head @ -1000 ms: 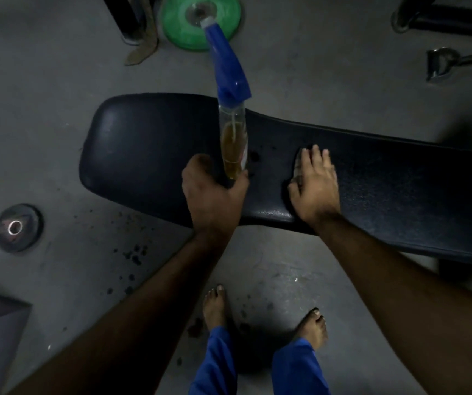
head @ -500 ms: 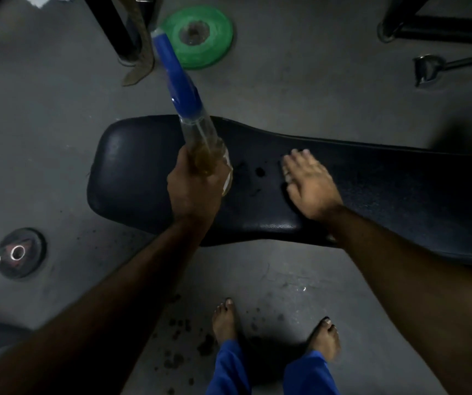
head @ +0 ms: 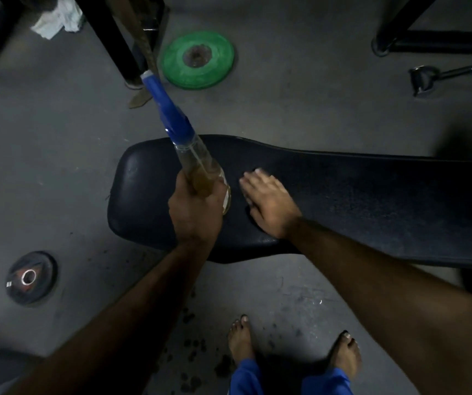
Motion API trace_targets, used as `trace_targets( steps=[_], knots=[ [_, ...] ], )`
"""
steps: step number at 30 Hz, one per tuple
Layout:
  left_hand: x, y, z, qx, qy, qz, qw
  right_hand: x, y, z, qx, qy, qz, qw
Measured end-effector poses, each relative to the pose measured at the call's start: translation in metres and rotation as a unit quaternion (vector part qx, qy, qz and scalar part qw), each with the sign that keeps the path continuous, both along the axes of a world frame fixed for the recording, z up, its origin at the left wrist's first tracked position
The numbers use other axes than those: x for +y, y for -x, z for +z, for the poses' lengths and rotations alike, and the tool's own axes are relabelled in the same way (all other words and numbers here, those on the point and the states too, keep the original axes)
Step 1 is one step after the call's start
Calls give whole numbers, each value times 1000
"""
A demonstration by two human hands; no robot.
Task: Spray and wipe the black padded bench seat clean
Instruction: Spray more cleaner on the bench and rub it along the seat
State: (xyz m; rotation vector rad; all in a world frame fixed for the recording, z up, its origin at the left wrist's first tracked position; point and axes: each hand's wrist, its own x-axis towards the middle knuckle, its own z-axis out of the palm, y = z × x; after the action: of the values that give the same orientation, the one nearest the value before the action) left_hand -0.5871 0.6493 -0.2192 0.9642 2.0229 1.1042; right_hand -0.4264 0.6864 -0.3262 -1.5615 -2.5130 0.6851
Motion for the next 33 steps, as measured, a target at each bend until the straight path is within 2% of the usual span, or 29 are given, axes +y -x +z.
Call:
trace_targets(
  steps=[1,2,3,5,6,8,9,10,11,12,14,15,16,18,19,20,21,22,24,25,26,28,29,30,31,33],
  knots=[
    [1,1,0,2,2,2,1000,2,-10,2,-6,-3,57,998],
    [2,1,1,3,3,3,1000,10,-25,2,-23,-13,51,998],
    [2,2,1,3,5,4,1000,16,-36,0,-43,-23,-17,999],
    [0,1,3,-2,9,4,1000,3,-34,4,-77,-4,-219,973],
    [-1,1,4,0,6,4,1000,-13,-20,2,-64,-8,-222,973],
    [-4,-2,6,4,5,-6,1000,-58,0,-4,-20,-15,-45,999],
    [-4,-3,6,1,5,-13,1000,-67,-7,-6,-21,-23,40,999],
    [-5,-4,6,0,6,-20,1000,-64,-23,-4,-26,-25,69,997],
    [-6,-3,4,1,10,-22,1000,-54,-41,-6,-38,-20,23,999],
    [-7,-3,4,2,12,-25,1000,-46,-58,-11,-39,-17,-88,995],
    [-8,-4,2,3,14,-31,999,-48,-61,-7,-42,-16,-319,947],
    [-9,-5,2,2,12,-32,999,-60,-44,-8,-33,-33,-338,940],
    [-8,-7,1,2,10,-33,999,-75,-22,-9,-15,-41,-291,956],
    [-8,-11,3,2,12,-38,999,-101,-1,-12,3,-33,-89,995],
    [-8,-13,3,2,13,-43,999,-97,-11,-12,2,-40,-12,999],
    [-9,-14,3,2,14,-51,999,-87,-31,-14,-8,-60,20,998],
    [-9,-16,3,2,12,-59,998,-74,-52,-16,-22,-65,-9,998],
    [-9,-17,4,0,9,-67,998,-63,-74,-19,-23,-57,-105,993],
    [-9,-21,6,-3,8,-81,997,-60,-85,-14,-7,-49,-347,936],
    [-8,-24,7,-4,8,-84,996,-67,-70,-13,-17,-44,-394,918],
    [-8,-28,7,-4,9,-87,996,-78,-50,-12,-16,-36,-373,927],
    [-7,-37,9,-1,8,-93,996,-102,-33,-13,-2,-14,-177,984],
    [-6,-41,10,1,8,-97,995,-102,-46,-13,-8,-15,-83,996],
    [-6,-44,11,2,8,-101,995,-95,-69,-16,-19,-39,-38,998],
    [-7,-47,10,2,8,-107,994,-86,-93,-18,-30,-52,-53,997],
    [-8,-52,12,4,9,-119,993,-72,-125,-14,-31,-32,-246,968]
  ],
)
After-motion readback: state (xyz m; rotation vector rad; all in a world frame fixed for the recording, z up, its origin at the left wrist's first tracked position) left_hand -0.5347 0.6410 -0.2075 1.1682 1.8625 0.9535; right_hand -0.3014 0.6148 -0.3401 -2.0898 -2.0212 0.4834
